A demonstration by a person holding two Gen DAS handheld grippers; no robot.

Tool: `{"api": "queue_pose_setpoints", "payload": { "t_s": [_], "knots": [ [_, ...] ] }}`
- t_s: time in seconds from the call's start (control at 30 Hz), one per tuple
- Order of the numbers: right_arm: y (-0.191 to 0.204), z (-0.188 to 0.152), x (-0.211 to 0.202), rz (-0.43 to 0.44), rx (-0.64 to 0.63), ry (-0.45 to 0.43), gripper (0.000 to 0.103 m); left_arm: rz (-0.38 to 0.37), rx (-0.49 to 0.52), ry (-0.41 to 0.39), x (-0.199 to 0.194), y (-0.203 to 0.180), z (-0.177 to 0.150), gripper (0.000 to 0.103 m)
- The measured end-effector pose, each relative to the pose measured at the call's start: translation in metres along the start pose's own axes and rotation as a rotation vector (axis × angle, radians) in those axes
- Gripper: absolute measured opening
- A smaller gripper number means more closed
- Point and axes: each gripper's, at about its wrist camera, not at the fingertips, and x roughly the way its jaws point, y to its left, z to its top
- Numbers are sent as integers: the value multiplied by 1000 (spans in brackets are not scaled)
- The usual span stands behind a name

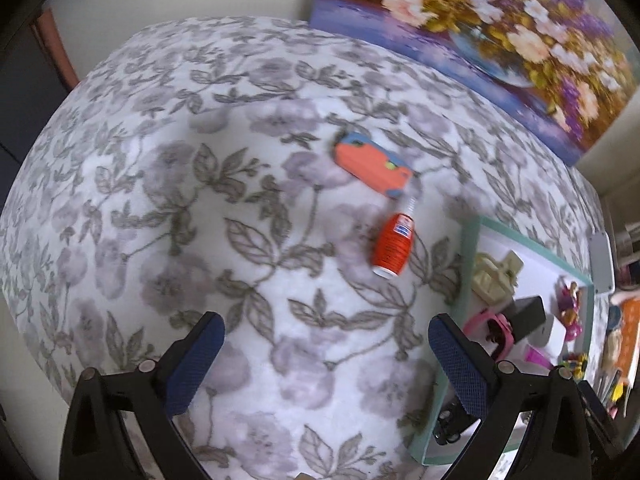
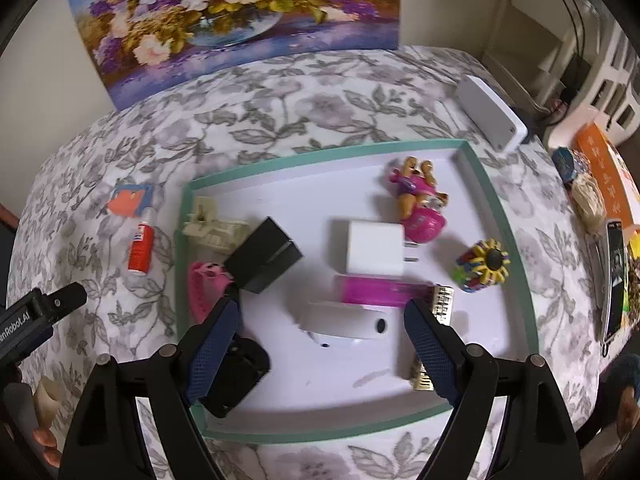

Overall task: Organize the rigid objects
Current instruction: 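Withdraw both open tools from the tray toward the orange glue bottle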

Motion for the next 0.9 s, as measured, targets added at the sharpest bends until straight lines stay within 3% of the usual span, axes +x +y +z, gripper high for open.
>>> {"api": "queue_pose_setpoints", "payload": {
  "t_s": [0.33,0.67,0.9],
  "knots": [
    [30,3,3,0,-51,-30,86,5,-47,-29,-6,27,16,103],
    [64,12,9,44,-74,-34,86,-59,-109,-9,1,53,34,103],
    [107,20,18,43,-192,-53,86,-69,-159,-3,9,73,49,103]
  ]
}}
